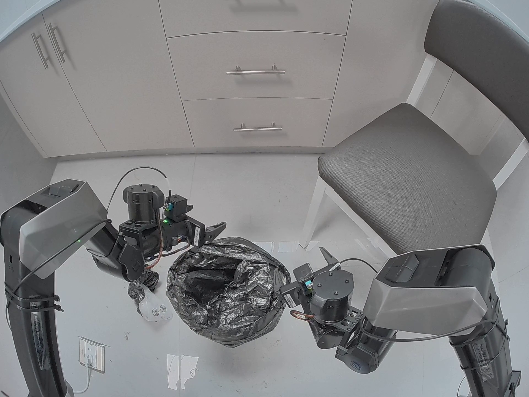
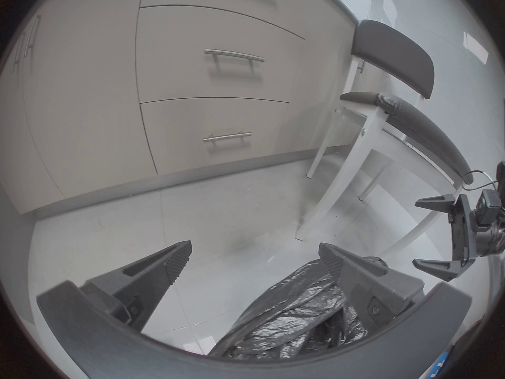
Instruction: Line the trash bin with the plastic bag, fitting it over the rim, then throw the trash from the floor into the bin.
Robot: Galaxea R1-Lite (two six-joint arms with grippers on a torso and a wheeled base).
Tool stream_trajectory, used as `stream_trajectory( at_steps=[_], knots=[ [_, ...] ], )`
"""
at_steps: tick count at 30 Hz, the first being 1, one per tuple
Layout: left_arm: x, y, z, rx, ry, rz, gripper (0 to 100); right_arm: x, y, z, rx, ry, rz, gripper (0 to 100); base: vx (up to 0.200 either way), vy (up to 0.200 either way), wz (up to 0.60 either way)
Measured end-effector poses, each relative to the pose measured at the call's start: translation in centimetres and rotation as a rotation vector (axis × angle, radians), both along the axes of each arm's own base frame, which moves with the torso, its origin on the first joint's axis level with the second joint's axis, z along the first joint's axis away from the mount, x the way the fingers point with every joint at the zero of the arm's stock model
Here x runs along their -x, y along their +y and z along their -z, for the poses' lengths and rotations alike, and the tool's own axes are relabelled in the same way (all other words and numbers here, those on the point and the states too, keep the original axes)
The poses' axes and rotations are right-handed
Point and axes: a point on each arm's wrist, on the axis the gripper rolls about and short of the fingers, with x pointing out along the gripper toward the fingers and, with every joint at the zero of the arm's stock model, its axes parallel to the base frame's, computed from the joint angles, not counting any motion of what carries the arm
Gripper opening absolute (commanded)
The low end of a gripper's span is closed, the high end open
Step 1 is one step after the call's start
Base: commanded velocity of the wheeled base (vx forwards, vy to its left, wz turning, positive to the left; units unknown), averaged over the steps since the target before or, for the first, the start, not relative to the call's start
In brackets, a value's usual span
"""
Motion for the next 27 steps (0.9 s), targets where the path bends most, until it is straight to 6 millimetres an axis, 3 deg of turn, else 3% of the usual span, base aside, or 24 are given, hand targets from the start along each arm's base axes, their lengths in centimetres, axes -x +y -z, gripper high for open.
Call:
stream_trajectory(
  at_steps=[27],
  knots=[
    [2.8, -2.7, 2.7, -0.034, 0.101, 0.076, 100, -0.2, -0.4, 0.3, 0.005, 0.009, 0.01, 100, 0.0, 0.0, 0.0]
  ],
)
